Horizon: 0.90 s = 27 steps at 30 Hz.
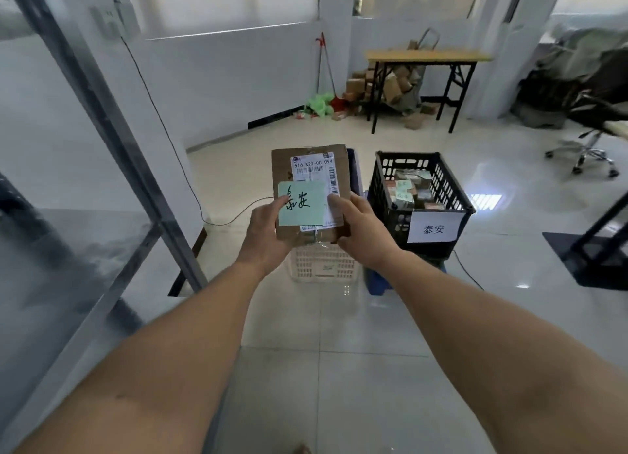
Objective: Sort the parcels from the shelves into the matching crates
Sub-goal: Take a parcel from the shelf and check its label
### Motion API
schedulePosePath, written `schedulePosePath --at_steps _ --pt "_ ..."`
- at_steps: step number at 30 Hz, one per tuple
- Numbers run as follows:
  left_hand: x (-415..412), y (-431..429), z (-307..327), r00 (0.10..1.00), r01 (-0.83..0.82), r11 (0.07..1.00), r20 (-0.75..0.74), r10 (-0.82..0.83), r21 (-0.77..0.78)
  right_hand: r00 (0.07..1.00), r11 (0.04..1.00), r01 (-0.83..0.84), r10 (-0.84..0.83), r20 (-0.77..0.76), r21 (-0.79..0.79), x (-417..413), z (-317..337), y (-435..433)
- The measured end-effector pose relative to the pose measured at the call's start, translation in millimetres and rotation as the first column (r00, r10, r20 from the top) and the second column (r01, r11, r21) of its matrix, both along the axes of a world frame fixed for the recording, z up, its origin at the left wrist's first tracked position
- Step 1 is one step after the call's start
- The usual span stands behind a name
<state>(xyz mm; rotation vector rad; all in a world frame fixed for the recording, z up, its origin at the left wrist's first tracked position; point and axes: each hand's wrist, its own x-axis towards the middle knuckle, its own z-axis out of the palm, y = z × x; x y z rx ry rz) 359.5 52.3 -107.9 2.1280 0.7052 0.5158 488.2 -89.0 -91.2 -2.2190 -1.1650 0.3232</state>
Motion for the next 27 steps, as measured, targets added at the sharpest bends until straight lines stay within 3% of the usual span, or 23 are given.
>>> schedulePosePath --at_steps 11,19,27 --pt "124 68 -23 0.988 0.154 0.984 -0.003 -0.155 -0.085 0.983 0.983 0.180 -0.179 0.034 -0.026 105 -22 45" --pt "225 64 -37 0.960 0.275 0.952 -0.020 -0.280 -0.136 0.953 0.953 0.299 -0.301 -0.026 -0.041 192 -36 29" --pt "358 52 -48 0.940 0.316 0.938 -0.089 -0.330 -0.145 0.935 0.940 0.342 -0.342 -0.092 -0.018 329 -54 10"
